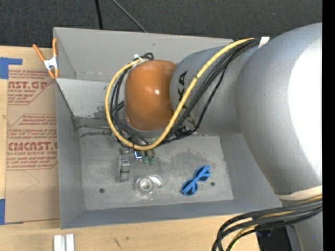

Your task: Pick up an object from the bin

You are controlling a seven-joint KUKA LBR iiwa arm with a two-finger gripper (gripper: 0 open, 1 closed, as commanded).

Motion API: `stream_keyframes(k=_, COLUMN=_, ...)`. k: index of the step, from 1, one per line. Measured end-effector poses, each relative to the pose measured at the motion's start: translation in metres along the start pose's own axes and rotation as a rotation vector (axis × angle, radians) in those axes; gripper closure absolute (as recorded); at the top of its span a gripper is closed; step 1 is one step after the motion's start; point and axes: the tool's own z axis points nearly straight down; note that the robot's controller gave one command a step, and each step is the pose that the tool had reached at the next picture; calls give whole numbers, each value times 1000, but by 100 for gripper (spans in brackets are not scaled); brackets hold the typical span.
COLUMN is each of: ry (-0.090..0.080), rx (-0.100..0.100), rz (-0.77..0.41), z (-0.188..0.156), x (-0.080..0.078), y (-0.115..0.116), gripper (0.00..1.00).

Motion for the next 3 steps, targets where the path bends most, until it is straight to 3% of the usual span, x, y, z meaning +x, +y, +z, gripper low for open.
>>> stream_keyframes(k=1, ry=13, rx=4, rz=27, z=37, x=37, y=-73, gripper=0)
stream_keyframes(k=2, ry=8, rx=0, rz=77, z=66, x=50, y=-106, gripper=0)
stream_keyframes(k=3, ry=3, rx=-1, rz=74, z=63, x=48, y=-105, gripper=100)
